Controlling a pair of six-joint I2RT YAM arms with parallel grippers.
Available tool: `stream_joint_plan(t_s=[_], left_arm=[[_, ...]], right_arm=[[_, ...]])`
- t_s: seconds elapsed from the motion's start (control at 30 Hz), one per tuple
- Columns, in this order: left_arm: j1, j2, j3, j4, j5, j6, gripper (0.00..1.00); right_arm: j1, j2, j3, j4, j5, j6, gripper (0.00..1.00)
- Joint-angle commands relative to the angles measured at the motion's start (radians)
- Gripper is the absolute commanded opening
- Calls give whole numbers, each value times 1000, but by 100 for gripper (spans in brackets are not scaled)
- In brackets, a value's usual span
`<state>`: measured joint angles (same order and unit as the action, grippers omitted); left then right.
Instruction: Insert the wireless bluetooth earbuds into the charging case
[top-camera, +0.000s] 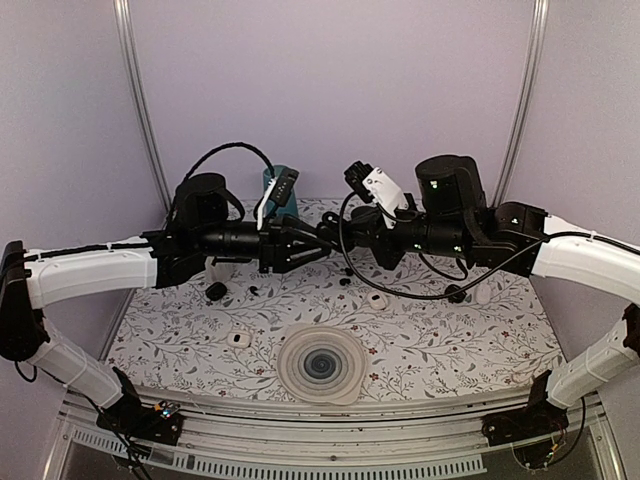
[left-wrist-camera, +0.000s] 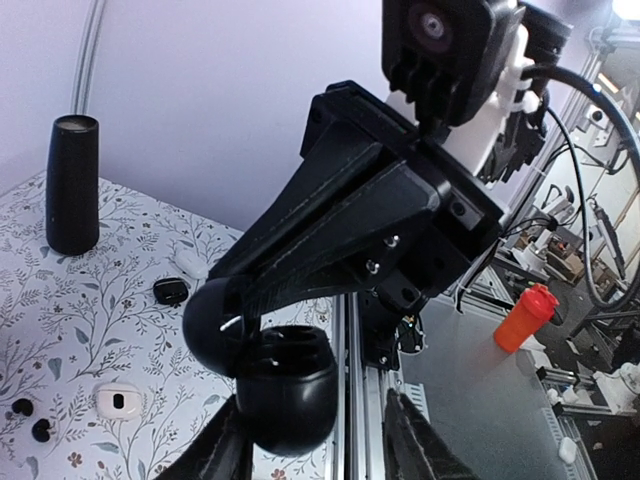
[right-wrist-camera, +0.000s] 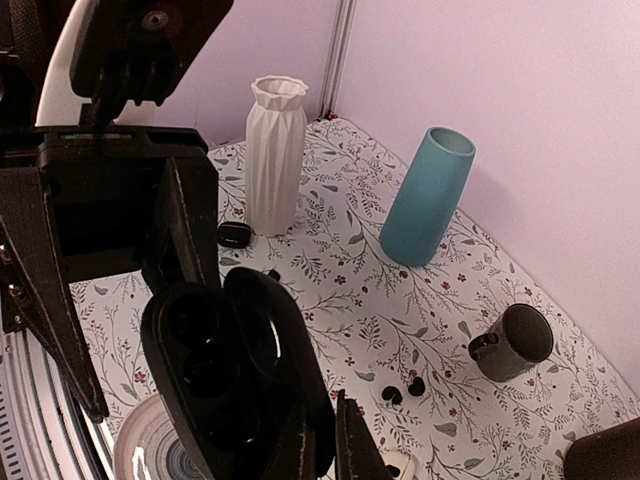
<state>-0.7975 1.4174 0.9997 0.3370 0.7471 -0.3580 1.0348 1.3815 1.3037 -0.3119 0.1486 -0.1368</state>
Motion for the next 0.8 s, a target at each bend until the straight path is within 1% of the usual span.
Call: stream_joint_plan(t_s=[0.0,0.1,0.27,0.47,0.6,0.77], left_arm=[[-4,-27,30,-10,-15,19,44],[-5,-25,32,-11,-18,20,44],[-3,-26,34,-11,-38,24,46],[-2,-21,39,-10,-43,24,46],[-2,-16,42,-10,-36,25,40],[-3,-14,42,-11,-35,27,34]], right_arm=[[9,7,37,-6,28,-17,4],[11,9,40,-9,23,-20,4],[16,10,40,-9,16,-24,4],[17,10,42,-6,11,-27,5],[18,14,44,-9,12,-27,4],[17,19,45,-9,15,-27,4]])
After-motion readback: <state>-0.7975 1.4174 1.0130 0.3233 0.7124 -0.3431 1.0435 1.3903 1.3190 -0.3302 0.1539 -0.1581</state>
